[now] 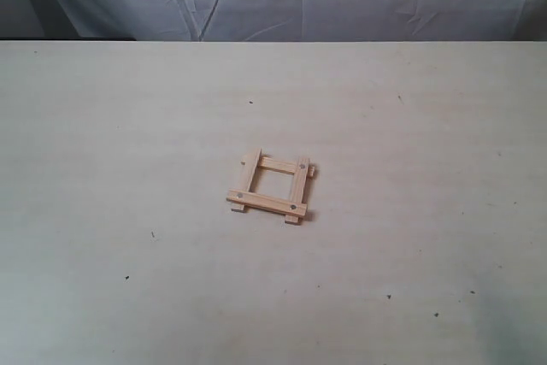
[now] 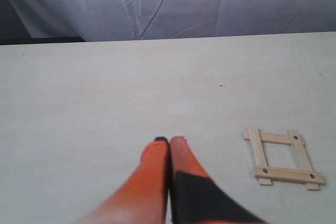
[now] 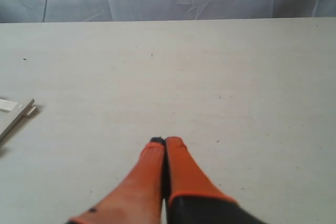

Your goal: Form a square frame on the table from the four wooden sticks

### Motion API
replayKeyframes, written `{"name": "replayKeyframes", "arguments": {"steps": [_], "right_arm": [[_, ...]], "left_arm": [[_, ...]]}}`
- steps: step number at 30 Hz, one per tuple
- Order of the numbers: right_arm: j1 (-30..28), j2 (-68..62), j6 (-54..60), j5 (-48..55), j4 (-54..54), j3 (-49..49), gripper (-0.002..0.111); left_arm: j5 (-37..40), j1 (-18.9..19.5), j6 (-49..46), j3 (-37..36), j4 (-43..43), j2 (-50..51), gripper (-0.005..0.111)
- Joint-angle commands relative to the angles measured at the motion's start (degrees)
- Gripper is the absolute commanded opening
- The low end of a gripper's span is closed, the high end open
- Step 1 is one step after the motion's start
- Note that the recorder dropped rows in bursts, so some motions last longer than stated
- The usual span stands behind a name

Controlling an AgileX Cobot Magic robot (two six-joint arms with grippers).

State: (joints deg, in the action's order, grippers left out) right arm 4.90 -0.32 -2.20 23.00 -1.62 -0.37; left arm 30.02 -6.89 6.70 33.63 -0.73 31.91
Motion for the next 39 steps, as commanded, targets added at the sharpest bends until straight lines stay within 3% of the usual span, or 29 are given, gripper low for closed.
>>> {"name": "replayKeyframes", "arguments": {"steps": [1,23,27,33,39], "right_arm": [[-0.3,0.3,0.4,-2.1,-0.2,0.4,0.000],[-0.3,0.3,0.4,-2.2,-0.2,0.4,0.000],[-0.3,0.3,0.4,-2.2,-0.2,0.4,0.000],[-0.3,0.3,0.4,-2.0,-0.5,0.4,0.000],[-0.3,0.3,0.4,-2.0,-0.5,0.4,0.000]], "left_arm": [[-0.1,0.0,0.4,-0.3,-0.5,-0.2,0.000],[-0.1,0.0,0.2,-0.3,-0.5,-0.2,0.000],[-0.1,1.3,0.1,-1.8,-1.3,-5.2,0.000],[-2.4,9.9,0.1,-14.3,-3.9,-19.6,0.000],[-10.0,10.6,0.1,-28.0,-6.2,-29.4,0.000]]}}
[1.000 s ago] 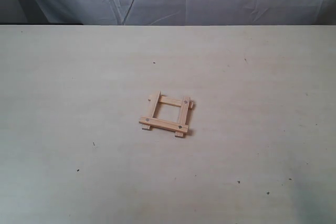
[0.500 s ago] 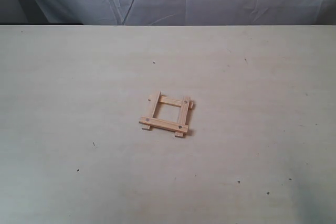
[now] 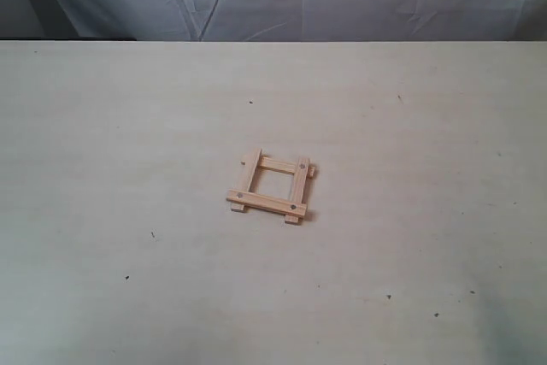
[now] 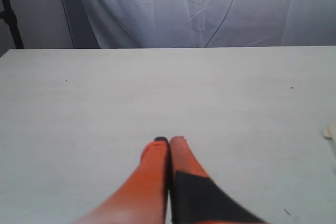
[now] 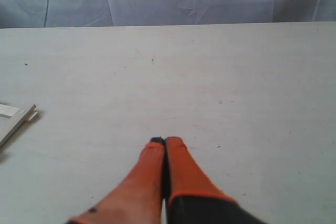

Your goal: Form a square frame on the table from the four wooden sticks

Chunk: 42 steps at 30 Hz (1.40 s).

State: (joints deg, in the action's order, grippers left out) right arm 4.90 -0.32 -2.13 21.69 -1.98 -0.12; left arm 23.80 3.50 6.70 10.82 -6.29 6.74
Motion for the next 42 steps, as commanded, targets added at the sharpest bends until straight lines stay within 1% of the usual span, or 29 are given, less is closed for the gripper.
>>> {"name": "replayKeyframes", "arguments": {"steps": [1,6,9,11,21,27,31,42], "right_arm": [[-0.3,0.3,0.4,-0.7,-0.2,0.1,0.000],[-0.3,0.3,0.4,-0.7,-0.2,0.1,0.000],[-0.3,0.3,0.4,-0.7,-0.2,0.1,0.000],[-0.3,0.3,0.4,-0.7,-0.2,0.1,0.000],[-0.3,0.3,0.4,-0.9,0.0,0.1,0.000],[-0.3,0.3,0.4,-0.9,0.0,0.1,0.000],[-0.3,0.3,0.4,-0.9,0.0,0.1,0.000],[-0.3,0.3,0.4,-0.7,-0.2,0.1,0.000]], "left_arm": [[-4.0,0.1,0.1,-6.4,-0.6,-5.2,0.000],[-4.3,-1.9,0.1,-10.3,0.0,-6.7,0.000],[-4.3,-3.6,0.1,-10.8,0.3,-6.7,0.000],[-4.6,-4.1,0.1,-10.8,0.5,-6.7,0.000],[-4.6,-4.1,0.1,-10.8,0.2,-6.7,0.000],[-4.7,-4.1,0.1,-10.8,2.9,-6.7,0.000],[-4.7,-4.1,-3.2,-10.8,6.3,-6.7,0.000],[-4.7,-4.1,-4.3,-10.8,6.7,-6.7,0.000]]}}
